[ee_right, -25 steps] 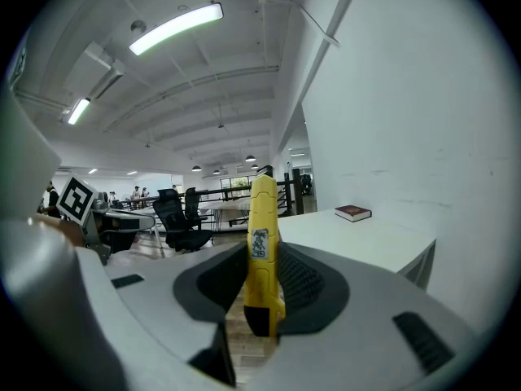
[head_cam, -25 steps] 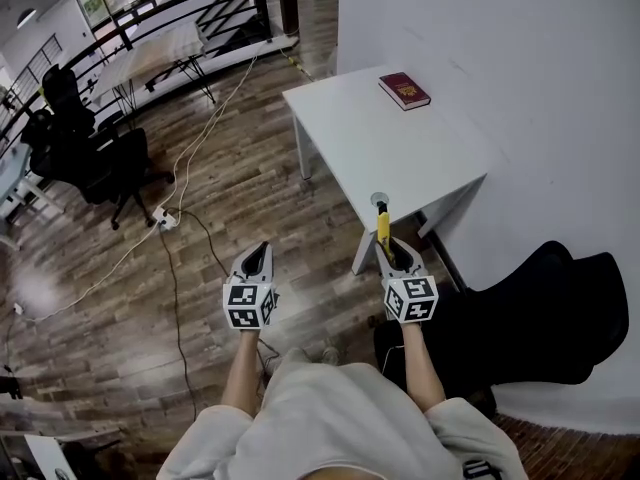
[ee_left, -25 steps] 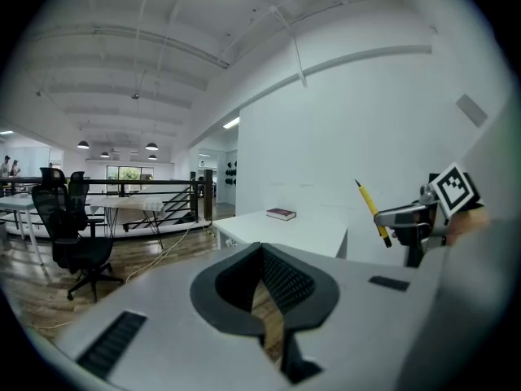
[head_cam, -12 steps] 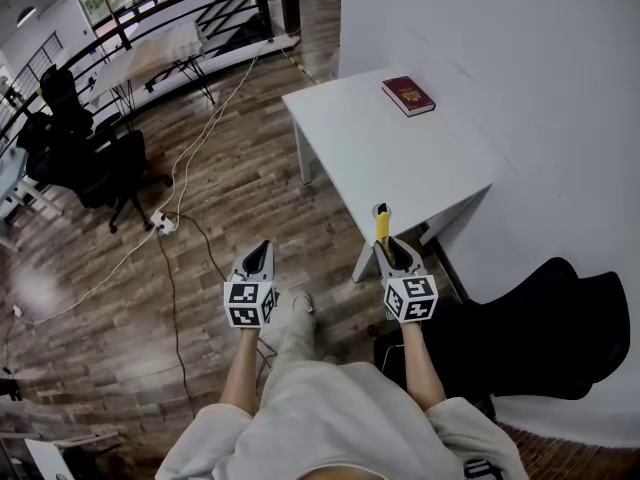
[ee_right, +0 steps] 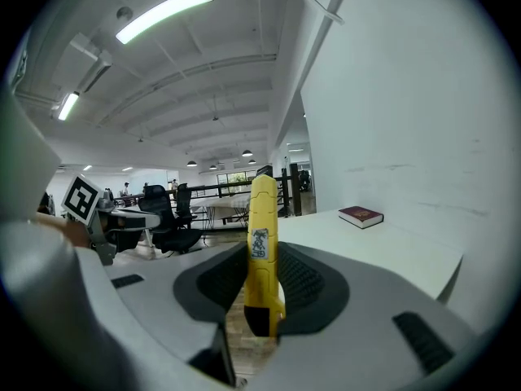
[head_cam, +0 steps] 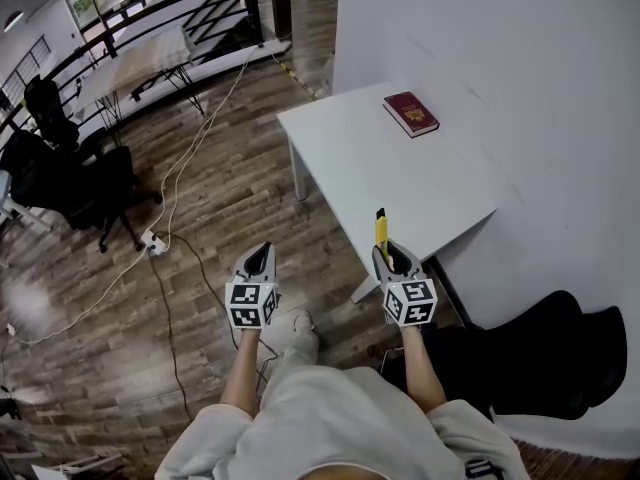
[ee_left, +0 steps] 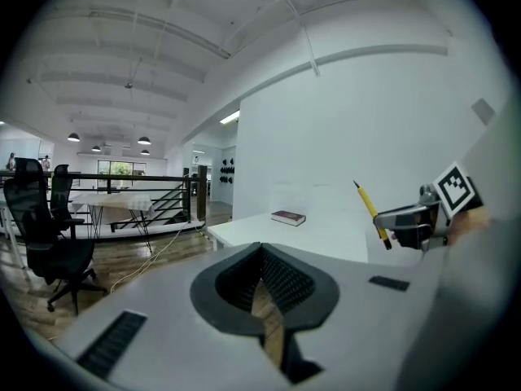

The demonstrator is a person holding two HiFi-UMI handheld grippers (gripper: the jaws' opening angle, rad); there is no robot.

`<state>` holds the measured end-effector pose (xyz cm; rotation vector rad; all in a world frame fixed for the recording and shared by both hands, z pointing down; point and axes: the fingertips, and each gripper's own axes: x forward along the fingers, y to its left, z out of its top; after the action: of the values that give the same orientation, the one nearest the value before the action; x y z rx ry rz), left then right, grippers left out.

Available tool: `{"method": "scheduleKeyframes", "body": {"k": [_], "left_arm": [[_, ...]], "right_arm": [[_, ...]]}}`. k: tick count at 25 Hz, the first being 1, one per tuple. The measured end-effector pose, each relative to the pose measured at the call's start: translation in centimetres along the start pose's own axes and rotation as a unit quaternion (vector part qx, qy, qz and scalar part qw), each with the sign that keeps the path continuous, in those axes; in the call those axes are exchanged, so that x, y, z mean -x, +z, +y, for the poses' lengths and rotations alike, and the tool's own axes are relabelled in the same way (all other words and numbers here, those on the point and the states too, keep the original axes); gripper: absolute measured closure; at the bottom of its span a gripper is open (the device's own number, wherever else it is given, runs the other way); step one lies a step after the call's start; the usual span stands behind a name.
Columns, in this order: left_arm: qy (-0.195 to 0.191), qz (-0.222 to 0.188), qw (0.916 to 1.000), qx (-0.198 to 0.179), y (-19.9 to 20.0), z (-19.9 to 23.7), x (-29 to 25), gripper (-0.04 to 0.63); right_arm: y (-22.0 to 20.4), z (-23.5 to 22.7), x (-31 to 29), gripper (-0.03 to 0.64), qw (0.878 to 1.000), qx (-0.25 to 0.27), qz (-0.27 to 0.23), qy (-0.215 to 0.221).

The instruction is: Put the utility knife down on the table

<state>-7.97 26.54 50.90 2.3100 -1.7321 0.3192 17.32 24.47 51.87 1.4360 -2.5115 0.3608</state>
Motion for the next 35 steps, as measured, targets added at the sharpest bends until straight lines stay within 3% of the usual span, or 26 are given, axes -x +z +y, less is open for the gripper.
{"method": "scheduleKeyframes", "body": {"k": [18,35], "left_arm": [[-0.037,-0.008,0.9993,-0.005,7.5,12.6,-17.6,0.589],[-0.059,0.005,0.9982,-0.002,7.4,14.9,-23.0,0.589]], "right_arm": [[7.6,-3.4,-19.1,0.506,0.999,-0.002,0.001,-0.034],[7.5,-4.5,-23.7,0.505,0.999,-0.004,0.019,-0.046]]}}
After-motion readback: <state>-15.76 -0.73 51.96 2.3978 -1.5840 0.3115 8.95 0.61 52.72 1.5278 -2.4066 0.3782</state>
